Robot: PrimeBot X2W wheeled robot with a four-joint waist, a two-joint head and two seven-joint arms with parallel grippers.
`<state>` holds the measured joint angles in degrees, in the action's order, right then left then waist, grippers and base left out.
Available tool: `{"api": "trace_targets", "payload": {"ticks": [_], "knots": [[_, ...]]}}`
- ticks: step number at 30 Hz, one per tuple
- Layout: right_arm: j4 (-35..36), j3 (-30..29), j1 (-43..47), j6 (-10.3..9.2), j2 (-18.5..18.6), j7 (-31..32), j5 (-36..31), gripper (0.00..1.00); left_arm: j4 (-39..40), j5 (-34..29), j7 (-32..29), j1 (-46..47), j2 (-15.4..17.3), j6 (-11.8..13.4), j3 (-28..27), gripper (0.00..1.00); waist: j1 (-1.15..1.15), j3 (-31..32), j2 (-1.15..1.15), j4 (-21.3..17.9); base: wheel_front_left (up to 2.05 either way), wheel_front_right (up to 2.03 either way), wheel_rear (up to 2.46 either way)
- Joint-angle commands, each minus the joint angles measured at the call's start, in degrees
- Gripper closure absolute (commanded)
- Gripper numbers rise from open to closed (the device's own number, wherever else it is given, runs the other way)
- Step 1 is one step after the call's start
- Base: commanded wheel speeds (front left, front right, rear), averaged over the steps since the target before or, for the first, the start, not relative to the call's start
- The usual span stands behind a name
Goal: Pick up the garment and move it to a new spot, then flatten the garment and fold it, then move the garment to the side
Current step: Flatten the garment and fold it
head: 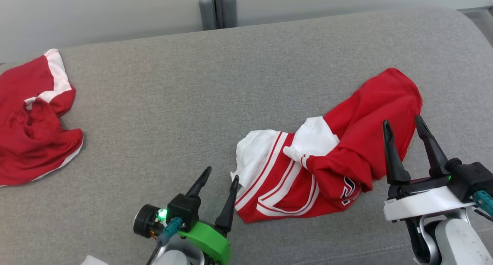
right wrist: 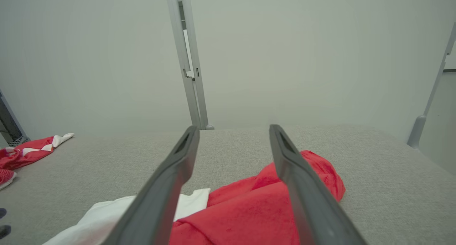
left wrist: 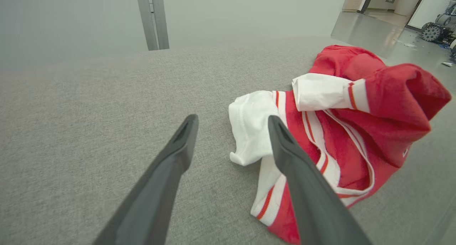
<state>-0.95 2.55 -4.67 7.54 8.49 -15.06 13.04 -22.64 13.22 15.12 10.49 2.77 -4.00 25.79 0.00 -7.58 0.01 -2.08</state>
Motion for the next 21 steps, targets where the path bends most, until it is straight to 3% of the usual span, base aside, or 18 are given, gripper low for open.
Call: {"api": "trace_targets", "payload": {"ticks": [1, 11, 12, 13, 14, 15, 21], "knots": [[0.4, 0.0, -0.6, -0.10, -0.1, -0.2, -0.2, 0.00, -1.2, 0.4, 0.0, 1.3, 0.2, 0.0, 1.3, 0.00, 0.00, -1.4, -0.01, -1.5, 0.00, 0.00, 0.00], [0.7, -0.8, -1.9, -0.10, -0.3, -0.2, 0.1, 0.00, -9.5, 3.9, 0.0, 5.0, 0.3, 0.6, 6.1, 0.00, 0.00, -4.1, -0.01, -5.0, 0.00, 0.00, 0.00], [0.8, -0.9, -1.9, -0.09, -0.4, -0.2, 0.1, 0.00, -10.3, 4.3, 0.0, 5.4, 0.3, 0.6, 6.1, 0.15, 0.00, -4.1, -0.01, -5.2, 0.00, 0.00, 0.00], [0.8, -0.9, -2.0, -0.09, -0.5, -0.2, 0.0, 0.00, -11.2, 4.6, 0.0, 6.0, 0.2, 0.8, 6.2, 0.53, 0.00, -4.2, -0.01, -5.4, 0.00, 0.00, 0.00], [0.8, -1.0, -2.0, -0.09, -0.6, -0.2, 0.0, 0.00, -11.8, 5.0, 0.0, 6.5, 0.2, 0.8, 6.2, 0.80, 0.00, -4.3, -0.01, -5.6, 0.00, 0.00, 0.00], [0.8, -1.0, -2.1, -0.09, -0.6, -0.2, 0.0, 0.00, -12.5, 5.4, 0.0, 7.0, 0.2, 0.8, 6.2, 1.00, 0.00, -4.3, -0.01, -5.8, 0.00, 0.00, 0.00], [0.7, -1.2, -2.5, -0.09, -0.7, -0.2, 0.2, 0.00, -14.4, 5.4, 0.0, 11.2, 0.3, 0.9, 5.2, 1.00, 0.00, -4.5, -0.01, -6.5, 0.00, 0.00, 0.00]]}}
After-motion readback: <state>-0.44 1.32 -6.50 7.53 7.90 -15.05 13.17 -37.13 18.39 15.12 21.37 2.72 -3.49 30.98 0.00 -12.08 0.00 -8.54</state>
